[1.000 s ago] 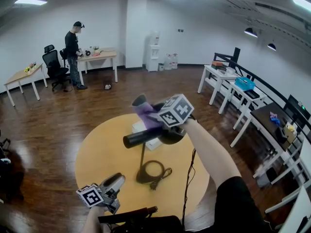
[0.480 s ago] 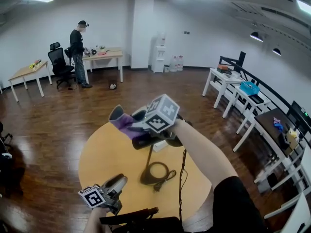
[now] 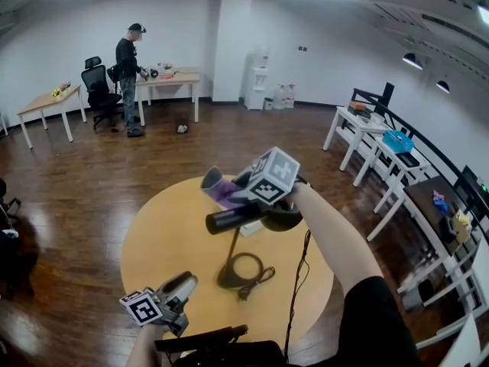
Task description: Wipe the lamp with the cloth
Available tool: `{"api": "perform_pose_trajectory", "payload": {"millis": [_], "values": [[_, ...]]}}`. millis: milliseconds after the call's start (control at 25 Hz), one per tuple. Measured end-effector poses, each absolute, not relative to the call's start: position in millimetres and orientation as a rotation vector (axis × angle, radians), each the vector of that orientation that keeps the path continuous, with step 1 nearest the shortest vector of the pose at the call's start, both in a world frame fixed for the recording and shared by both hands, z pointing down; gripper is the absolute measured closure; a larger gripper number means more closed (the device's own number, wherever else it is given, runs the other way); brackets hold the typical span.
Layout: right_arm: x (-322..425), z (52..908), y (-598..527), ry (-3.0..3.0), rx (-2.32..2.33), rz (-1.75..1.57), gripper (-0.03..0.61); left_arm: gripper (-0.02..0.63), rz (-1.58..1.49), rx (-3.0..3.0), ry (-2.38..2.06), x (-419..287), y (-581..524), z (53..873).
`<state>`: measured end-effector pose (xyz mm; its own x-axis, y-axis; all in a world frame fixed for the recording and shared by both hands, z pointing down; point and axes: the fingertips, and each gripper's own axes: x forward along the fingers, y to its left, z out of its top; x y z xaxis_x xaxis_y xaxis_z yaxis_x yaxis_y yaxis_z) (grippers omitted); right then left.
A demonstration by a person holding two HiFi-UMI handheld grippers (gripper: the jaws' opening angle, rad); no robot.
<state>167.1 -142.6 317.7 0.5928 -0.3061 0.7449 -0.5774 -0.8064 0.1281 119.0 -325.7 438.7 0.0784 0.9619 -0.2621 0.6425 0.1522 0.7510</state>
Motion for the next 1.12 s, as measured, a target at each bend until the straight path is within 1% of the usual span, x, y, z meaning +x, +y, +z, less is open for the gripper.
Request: {"api": "perform_pose_trajectory", "payload": {"millis": [240, 720, 1120], "values": [[154, 341, -82, -0.552, 2.307, 1.196, 0.479, 0.439, 0.512, 1.59, 1.619, 112, -319, 442], [156, 363, 24, -0.274, 2.427, 1.216, 0.477, 0.439, 0.47, 1.636, 1.541, 87, -309, 446], [142, 369, 92, -0.021, 2.569, 1.137, 0.477, 0.439, 0.451, 1.688, 1.517, 60, -310, 445]]}}
